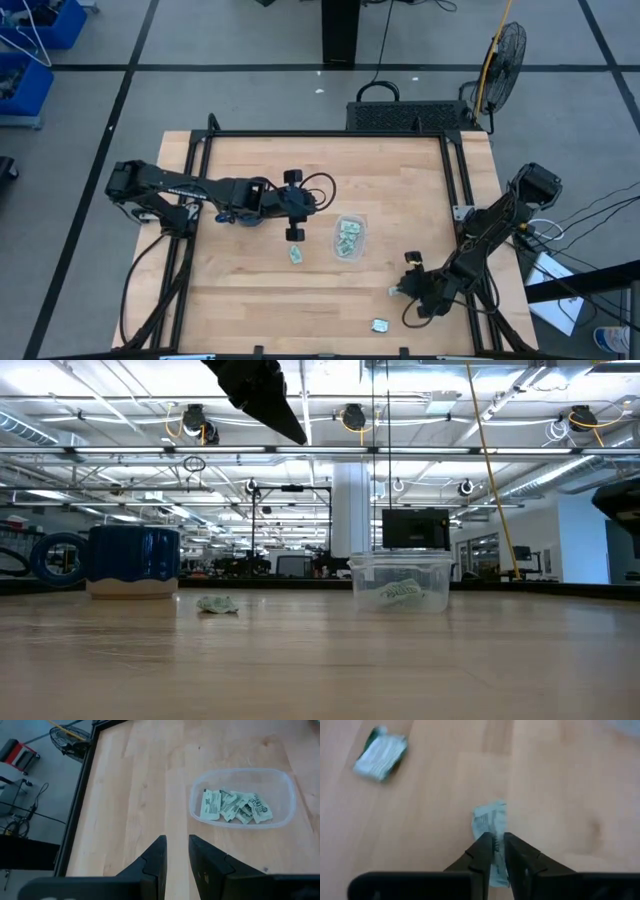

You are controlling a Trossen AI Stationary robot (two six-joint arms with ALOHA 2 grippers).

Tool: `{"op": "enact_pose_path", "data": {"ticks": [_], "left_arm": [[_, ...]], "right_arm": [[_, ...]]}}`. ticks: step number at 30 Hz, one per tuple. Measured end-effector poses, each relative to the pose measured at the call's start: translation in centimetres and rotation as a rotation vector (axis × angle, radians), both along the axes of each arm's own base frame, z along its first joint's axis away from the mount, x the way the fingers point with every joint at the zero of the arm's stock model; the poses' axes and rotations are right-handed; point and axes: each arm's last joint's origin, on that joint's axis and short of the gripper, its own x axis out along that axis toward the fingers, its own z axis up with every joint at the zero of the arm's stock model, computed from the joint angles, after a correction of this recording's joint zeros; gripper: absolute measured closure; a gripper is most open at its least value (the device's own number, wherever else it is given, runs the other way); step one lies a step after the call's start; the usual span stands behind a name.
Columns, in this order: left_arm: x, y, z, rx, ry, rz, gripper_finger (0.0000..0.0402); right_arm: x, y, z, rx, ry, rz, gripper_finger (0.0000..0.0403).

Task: Pick and place Stevia / Truvia into bins
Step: Put the stevia packet into the transparent container

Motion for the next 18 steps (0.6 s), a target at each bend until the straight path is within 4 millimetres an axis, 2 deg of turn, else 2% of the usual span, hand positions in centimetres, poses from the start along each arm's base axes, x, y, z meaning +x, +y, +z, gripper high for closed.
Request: {"op": "enact_pose_path", "data": {"ticks": [5, 10, 12, 14, 18], "left_arm": [[0.0, 0.0, 0.0, 0.004, 0.002, -0.004, 0.0314], [0.0, 0.0, 0.0, 0.021, 0.008, -0.02, 0.0314], [0.0, 0.0, 0.0, 0.023, 0.01, -0.022, 0.0314], [-0.1, 0.0, -0.1, 0.018, 0.017, -0.017, 0.0314], [-0.3, 0.0, -0.3, 0.021, 0.054, -0.018, 0.0314]], "right_arm": [[1.1, -1.5, 1.8, -0.04, -0.106, -0.032, 0.0362], [2.7, -4.4, 4.2, -0.262, -0.265, -0.064, 0.0358], [3.3, -5.6, 4.5, -0.208, -0.238, -0.089, 0.0358], [3.7, -6.1, 4.4, -0.068, -0.171, -0.066, 0.0357], [4.0, -5.4, 4.8, 0.148, -0.161, -0.033, 0.0347]]}}
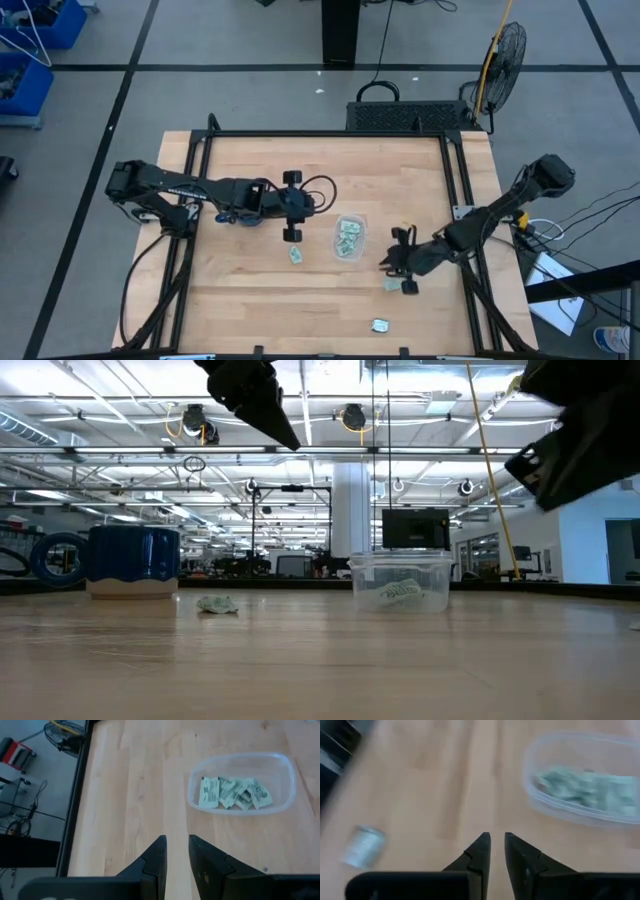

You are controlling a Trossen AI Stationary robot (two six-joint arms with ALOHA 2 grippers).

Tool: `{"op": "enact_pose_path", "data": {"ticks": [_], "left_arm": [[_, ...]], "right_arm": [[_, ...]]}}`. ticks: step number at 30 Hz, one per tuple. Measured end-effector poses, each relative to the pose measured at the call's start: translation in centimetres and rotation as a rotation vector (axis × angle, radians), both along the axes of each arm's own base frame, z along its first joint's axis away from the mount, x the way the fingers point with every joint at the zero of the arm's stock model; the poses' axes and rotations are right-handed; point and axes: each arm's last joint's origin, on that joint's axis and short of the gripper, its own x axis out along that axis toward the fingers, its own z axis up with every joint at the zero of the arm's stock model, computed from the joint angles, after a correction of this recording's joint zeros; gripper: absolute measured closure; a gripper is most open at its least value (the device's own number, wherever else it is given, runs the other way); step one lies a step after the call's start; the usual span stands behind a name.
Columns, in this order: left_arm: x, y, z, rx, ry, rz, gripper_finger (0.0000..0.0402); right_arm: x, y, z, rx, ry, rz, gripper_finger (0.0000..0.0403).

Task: Pick and place Stevia / Truvia into bins
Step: Put the stevia packet into the transparent container

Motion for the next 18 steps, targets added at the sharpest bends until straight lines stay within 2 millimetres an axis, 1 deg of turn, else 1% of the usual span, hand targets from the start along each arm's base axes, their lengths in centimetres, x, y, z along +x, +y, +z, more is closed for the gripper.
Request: {"op": "enact_pose_path", "data": {"ticks": [3, 5, 6, 11, 14, 18], "left_arm": [[-0.1, 0.0, -0.1, -0.011, 0.014, 0.013, 0.0314], [-0.2, 0.0, -0.2, -0.025, 0.017, 0.029, 0.0314], [-0.2, 0.0, -0.2, -0.032, 0.014, 0.035, 0.0314], [-0.4, 0.0, -0.9, -0.034, 0.033, 0.037, 0.0314], [-0.5, 0.0, -1.4, -0.043, 0.044, 0.048, 0.0314], [-0.7, 0.0, -2.0, -0.048, 0.062, 0.056, 0.0314]], "right_arm": [[-0.3, 1.6, 0.8, 0.154, -0.039, 0.067, 0.0329], [-0.6, 2.5, 0.9, 0.205, -0.04, 0.081, 0.0312], [-0.7, 2.8, 0.7, 0.203, -0.032, 0.081, 0.0303], [-1.4, 3.7, -1.2, 0.097, 0.055, 0.121, 0.0259], [-1.4, 4.1, -3.0, 0.023, 0.124, 0.116, 0.0242], [-1.4, 4.4, -4.6, -0.063, 0.165, 0.149, 0.0227]]}}
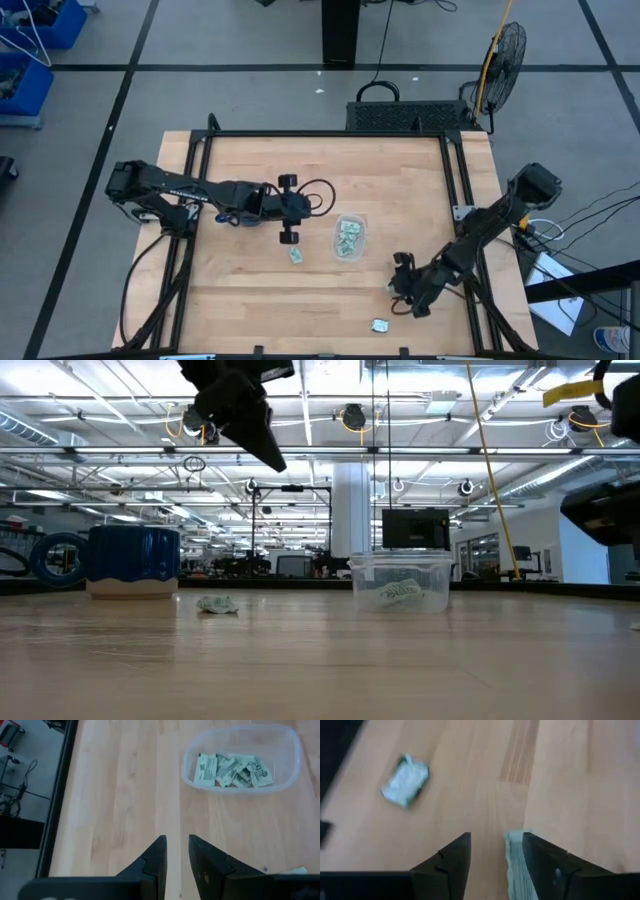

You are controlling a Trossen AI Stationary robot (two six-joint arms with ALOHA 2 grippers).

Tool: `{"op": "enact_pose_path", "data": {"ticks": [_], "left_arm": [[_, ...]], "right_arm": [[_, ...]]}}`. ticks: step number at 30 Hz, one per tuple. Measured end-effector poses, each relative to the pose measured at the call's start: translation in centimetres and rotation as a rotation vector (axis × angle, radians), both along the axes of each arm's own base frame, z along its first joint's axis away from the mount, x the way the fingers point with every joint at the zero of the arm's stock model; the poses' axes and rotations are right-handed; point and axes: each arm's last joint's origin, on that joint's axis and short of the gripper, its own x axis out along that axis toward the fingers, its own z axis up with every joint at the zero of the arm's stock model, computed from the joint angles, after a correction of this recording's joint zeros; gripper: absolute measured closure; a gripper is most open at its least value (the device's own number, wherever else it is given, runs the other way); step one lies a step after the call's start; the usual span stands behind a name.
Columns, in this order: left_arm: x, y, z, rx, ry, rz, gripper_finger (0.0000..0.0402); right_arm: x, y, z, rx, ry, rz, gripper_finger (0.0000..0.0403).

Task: Pick and place Stevia / Truvia into bins
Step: Put the stevia packet into the transparent container

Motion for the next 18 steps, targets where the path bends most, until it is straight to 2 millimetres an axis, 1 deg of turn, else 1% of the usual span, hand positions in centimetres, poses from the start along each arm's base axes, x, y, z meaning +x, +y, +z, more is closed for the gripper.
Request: {"op": "enact_pose_path", "data": {"ticks": [5, 11, 14, 18], "left_arm": [[0.0, 0.0, -0.1, -0.009, -0.004, 0.012, 0.0314], [0.0, -0.1, -0.1, -0.049, -0.009, 0.011, 0.0314], [0.0, -0.1, -0.1, -0.056, -0.01, 0.016, 0.0314], [0.0, -0.1, -0.1, -0.057, -0.013, 0.017, 0.0314]], "right_arm": [[0.0, -0.3, -1.1, -0.111, 0.002, -0.032, 0.0212], [-0.1, -0.4, -1.4, -0.083, 0.011, -0.078, 0.0207], [-0.9, -0.6, -2.0, -0.057, 0.032, -0.11, 0.0212], [-2.6, -1.0, -3.4, -0.051, 0.023, -0.175, 0.0225]]}}
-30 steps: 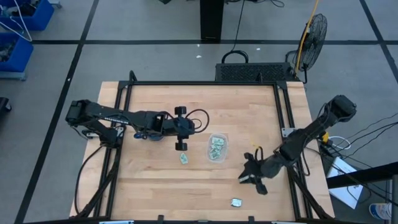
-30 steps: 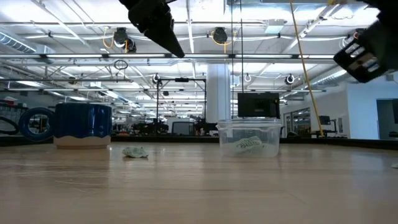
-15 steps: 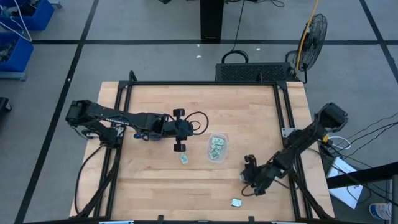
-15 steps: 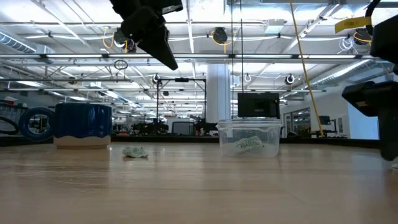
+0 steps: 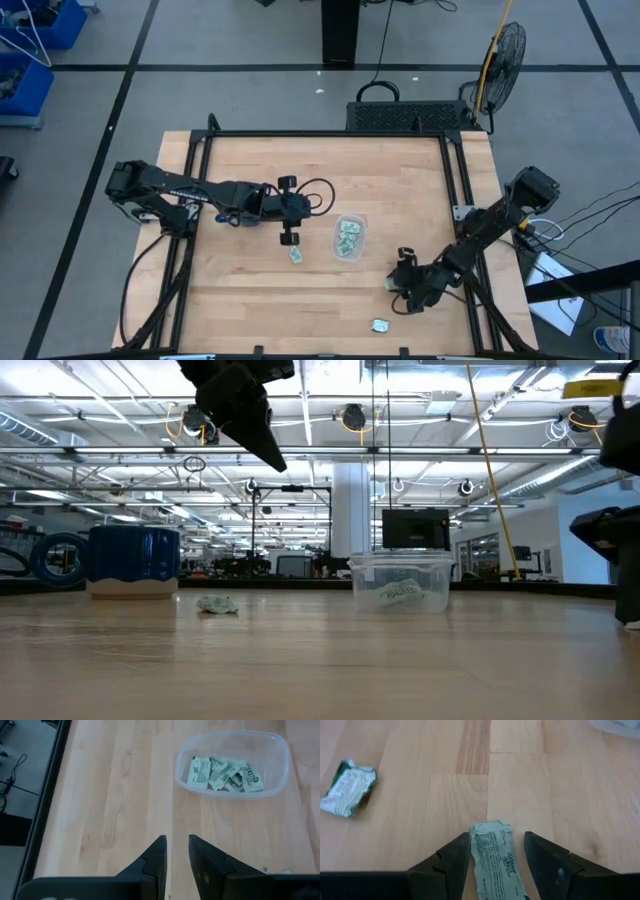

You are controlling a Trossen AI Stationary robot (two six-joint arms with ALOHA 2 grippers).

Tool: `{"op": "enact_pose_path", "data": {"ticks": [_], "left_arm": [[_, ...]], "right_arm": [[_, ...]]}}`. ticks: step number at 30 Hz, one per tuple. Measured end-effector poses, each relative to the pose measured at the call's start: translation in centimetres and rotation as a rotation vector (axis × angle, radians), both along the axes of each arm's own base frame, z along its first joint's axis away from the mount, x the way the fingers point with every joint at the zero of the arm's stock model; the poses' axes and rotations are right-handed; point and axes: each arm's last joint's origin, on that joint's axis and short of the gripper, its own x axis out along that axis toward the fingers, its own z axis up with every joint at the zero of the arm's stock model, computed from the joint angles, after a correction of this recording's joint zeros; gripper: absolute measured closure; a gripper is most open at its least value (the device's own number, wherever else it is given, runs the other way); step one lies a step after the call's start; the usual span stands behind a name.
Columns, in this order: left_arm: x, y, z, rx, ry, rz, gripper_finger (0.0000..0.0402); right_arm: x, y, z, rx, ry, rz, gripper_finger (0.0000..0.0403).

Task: Pick and place Stevia / Truvia into bins
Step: Put the stevia packet into the transparent container

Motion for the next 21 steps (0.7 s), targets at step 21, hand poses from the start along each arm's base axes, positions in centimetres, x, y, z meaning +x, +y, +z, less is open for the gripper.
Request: {"op": "enact_pose_path", "data": {"ticks": [21], "left_arm": [[0.2, 0.0, 0.2, -0.045, -0.048, 0.06, 0.0314]], "right_arm": [[-4.8, -3.5, -3.8, -0.126, -0.187, 0.14, 0.0234]]}}
